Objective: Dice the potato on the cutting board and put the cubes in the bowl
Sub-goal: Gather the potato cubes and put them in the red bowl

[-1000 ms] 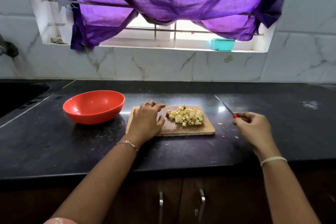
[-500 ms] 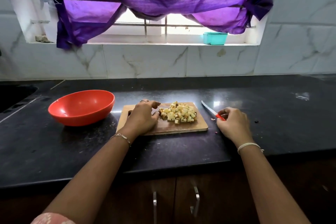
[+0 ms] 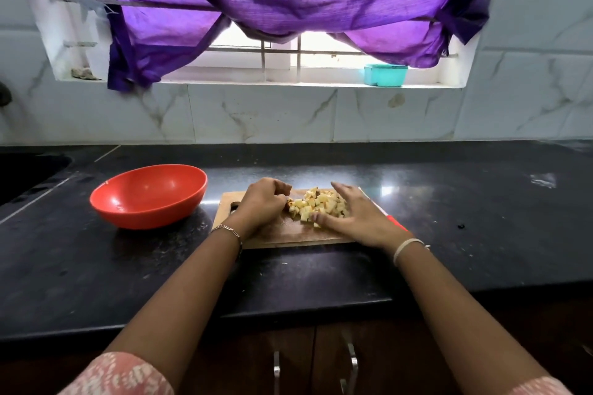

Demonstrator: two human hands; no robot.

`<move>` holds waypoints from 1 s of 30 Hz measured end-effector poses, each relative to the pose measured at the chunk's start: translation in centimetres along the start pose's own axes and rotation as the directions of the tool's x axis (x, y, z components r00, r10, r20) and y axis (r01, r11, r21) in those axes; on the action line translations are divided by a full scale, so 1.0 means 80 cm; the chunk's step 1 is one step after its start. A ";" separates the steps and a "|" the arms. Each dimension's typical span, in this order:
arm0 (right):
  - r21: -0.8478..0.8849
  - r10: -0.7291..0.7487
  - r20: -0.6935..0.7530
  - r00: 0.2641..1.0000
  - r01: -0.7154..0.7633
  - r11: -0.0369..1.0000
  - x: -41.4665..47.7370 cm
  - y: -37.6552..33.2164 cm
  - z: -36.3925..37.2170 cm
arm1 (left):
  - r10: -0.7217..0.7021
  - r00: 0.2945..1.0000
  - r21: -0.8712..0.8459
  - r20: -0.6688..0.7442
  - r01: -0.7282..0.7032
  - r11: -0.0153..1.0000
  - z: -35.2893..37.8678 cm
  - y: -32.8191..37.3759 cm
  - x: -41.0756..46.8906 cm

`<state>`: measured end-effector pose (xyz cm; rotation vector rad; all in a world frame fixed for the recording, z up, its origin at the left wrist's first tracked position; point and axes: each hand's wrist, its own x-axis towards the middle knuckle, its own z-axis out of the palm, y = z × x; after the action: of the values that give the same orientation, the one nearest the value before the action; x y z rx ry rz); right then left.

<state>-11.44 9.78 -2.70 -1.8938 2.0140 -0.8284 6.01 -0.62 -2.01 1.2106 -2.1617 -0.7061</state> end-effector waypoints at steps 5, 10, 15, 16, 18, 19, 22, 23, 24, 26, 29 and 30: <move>-0.071 0.038 0.012 0.999 -0.037 0.997 0.026 0.002 0.016 | -0.072 0.997 -0.143 -0.006 0.070 0.987 0.004 -0.009 0.008; -0.133 -0.062 0.010 0.998 0.063 0.989 0.036 0.000 0.024 | -0.115 0.993 -0.307 -0.035 0.099 0.947 0.009 -0.015 0.008; -0.128 -0.146 -0.013 0.989 0.143 0.981 0.043 0.002 0.030 | -0.070 0.993 -0.284 -0.095 0.040 0.958 0.009 -0.015 0.006; -0.138 -0.161 -0.014 0.987 0.158 0.978 0.045 0.003 0.030 | -0.044 0.994 -0.267 -0.097 0.016 0.964 0.010 -0.013 0.005; -0.171 -0.197 -0.009 0.980 0.193 0.966 0.048 0.002 0.031 | -0.001 0.999 -0.320 -0.042 -0.012 0.947 0.012 -0.009 0.005; -0.184 -0.211 -0.008 0.977 0.206 0.961 0.051 0.001 0.032 | 0.013 1.000 -0.370 0.006 -0.010 0.929 0.013 -0.006 0.005; -0.215 -0.233 -0.014 0.972 0.224 0.950 0.055 0.000 0.034 | 0.044 0.990 -0.377 0.132 0.009 0.926 0.015 0.001 0.009; -0.228 -0.242 -0.016 0.970 0.232 0.946 0.057 -0.001 0.034 | 0.049 0.987 -0.349 0.153 0.007 0.937 0.015 0.003 0.011; -0.237 -0.251 -0.020 0.968 0.239 0.942 0.058 -0.002 0.034 | 0.050 0.986 -0.334 0.161 0.006 0.942 0.015 0.004 0.012; -0.247 -0.277 -0.039 0.960 0.259 0.934 0.059 -0.005 0.033 | 0.043 0.987 -0.350 0.158 0.015 0.937 0.015 0.004 0.015; -0.246 -0.322 -0.082 0.943 0.294 0.924 0.060 -0.008 0.034 | 0.034 0.987 -0.376 0.155 0.027 0.926 0.017 0.001 0.019; -0.245 -0.333 -0.091 0.938 0.303 0.921 0.060 -0.009 0.034 | 0.037 0.988 -0.381 0.147 0.022 0.924 0.018 0.000 0.020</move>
<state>-9.96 4.47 -3.54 -2.4047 1.9750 -0.8476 4.31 -1.80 -2.73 0.9660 -2.0158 -1.1872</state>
